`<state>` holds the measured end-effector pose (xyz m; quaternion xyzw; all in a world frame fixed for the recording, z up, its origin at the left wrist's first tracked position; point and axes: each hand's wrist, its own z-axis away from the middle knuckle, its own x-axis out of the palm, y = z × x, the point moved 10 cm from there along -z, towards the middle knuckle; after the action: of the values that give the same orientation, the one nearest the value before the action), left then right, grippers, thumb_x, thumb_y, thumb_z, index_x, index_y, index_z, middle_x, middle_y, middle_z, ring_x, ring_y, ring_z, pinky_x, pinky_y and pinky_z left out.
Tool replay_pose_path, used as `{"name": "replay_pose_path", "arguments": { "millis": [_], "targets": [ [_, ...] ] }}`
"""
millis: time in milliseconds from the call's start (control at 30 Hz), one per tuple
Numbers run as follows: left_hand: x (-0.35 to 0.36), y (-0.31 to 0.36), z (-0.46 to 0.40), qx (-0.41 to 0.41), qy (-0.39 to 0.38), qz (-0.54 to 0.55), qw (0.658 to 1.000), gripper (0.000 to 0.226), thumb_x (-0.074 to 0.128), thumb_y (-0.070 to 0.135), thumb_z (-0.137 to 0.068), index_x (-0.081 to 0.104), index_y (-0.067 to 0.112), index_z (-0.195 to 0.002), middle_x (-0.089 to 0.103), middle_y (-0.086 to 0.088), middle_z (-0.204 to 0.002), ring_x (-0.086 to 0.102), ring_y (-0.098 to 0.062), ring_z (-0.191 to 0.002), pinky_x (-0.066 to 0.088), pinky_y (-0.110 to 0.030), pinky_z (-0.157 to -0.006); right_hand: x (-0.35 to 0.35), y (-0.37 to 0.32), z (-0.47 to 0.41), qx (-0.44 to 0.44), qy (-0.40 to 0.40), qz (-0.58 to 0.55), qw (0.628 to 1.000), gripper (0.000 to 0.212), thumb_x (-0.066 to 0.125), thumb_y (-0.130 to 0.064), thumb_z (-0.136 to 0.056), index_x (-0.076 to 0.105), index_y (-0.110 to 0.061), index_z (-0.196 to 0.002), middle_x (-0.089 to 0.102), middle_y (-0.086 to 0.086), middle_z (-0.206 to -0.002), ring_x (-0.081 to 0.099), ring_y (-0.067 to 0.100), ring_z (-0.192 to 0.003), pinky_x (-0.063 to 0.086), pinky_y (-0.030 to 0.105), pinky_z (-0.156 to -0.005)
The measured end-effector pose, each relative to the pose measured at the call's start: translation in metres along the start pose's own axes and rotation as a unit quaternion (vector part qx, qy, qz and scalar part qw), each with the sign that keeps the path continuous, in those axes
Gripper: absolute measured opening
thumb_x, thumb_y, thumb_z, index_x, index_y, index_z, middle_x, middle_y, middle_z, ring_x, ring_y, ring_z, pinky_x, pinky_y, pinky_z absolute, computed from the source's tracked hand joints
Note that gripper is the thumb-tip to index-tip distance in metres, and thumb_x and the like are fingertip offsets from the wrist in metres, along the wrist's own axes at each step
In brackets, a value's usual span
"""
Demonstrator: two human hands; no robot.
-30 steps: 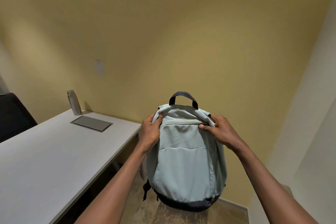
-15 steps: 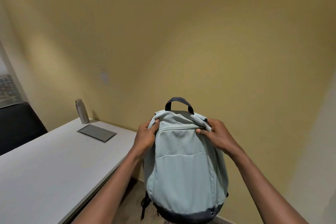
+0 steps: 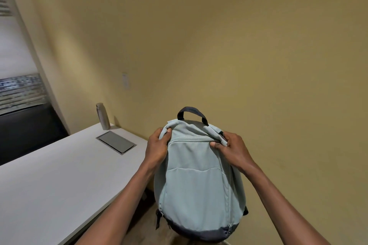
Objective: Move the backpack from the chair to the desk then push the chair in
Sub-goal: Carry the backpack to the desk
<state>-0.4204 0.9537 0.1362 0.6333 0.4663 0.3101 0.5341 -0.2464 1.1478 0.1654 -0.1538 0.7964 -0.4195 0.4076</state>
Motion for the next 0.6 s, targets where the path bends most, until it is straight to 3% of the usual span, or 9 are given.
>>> {"name": "replay_pose_path", "arguments": {
  "millis": [200,300,400,600],
  "targets": [
    [-0.014,-0.022,-0.057,-0.016,0.026,-0.002,1.0,0.023,0.057,0.038,-0.099,0.068,0.017,-0.097,0.073,-0.009,-0.098,0.065,-0.021,-0.086,0.05,-0.039,-0.076,0.034,0.006,-0.056,0.012,0.0,-0.014,1.0,0.022,0.072,-0.017,-0.083,0.058,-0.001,-0.076,0.056,0.007,-0.067,0.046,0.019,-0.065,0.033,0.034,-0.061],
    [-0.029,-0.036,-0.095,-0.01,0.022,-0.009,1.0,0.023,0.056,0.039,-0.1,0.067,0.019,-0.096,0.073,-0.006,-0.095,0.064,-0.013,-0.08,0.049,-0.034,-0.072,0.062,0.006,-0.089,0.011,-0.012,-0.018,1.0,0.025,0.072,-0.018,-0.084,0.056,-0.001,-0.074,0.056,0.006,-0.067,0.046,0.019,-0.067,0.032,0.034,-0.061],
    [-0.047,-0.049,-0.133,-0.01,0.007,-0.022,1.0,0.022,0.054,0.04,-0.101,0.066,0.021,-0.096,0.072,-0.004,-0.095,0.062,-0.013,-0.079,0.049,-0.034,-0.072,0.093,0.001,-0.122,0.009,-0.025,-0.02,0.999,0.025,0.072,-0.018,-0.085,0.062,0.005,-0.084,0.067,0.021,-0.082,0.051,0.02,-0.072,0.034,0.035,-0.064],
    [-0.091,-0.053,-0.206,0.014,-0.01,-0.035,0.999,0.022,0.056,0.039,-0.1,0.065,0.022,-0.089,0.066,0.009,-0.079,0.057,-0.008,-0.071,0.045,-0.028,-0.067,0.146,-0.016,-0.178,0.007,-0.023,-0.032,0.999,0.024,0.069,-0.019,-0.087,0.065,0.004,-0.095,0.071,0.023,-0.098,0.06,0.027,-0.077,0.04,0.035,-0.068]
  ]
}}
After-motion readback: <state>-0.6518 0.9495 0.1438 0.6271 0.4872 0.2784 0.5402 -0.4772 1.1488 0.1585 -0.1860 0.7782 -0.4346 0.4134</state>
